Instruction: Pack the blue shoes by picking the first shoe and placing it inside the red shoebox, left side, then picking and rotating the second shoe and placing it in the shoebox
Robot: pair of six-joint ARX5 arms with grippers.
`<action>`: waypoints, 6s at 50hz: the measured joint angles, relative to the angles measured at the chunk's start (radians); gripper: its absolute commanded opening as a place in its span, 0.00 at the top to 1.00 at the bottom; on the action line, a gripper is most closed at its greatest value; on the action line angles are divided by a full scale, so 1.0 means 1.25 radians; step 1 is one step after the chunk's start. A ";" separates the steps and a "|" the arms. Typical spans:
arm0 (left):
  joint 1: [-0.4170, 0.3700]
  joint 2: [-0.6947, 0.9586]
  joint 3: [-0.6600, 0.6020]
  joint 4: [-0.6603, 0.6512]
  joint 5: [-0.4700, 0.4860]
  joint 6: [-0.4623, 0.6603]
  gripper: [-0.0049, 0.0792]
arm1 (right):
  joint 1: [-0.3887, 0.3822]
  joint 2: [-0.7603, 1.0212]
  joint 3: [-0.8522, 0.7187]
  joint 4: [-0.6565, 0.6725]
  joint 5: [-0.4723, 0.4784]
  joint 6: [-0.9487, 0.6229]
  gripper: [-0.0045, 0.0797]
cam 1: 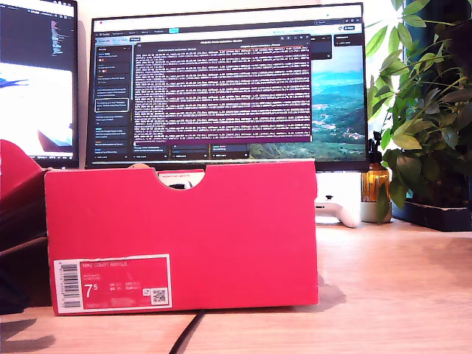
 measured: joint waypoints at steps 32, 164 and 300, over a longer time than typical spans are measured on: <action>0.000 0.000 0.000 0.000 0.000 0.000 0.97 | -0.077 0.007 -0.070 0.034 -0.005 0.019 0.24; -0.001 0.000 0.000 0.193 -0.100 0.055 0.97 | -0.131 0.115 0.151 0.155 -0.291 -1.285 0.96; 0.000 0.002 0.000 0.235 -0.099 0.057 0.97 | 0.296 0.504 0.273 0.771 -0.052 -2.285 0.43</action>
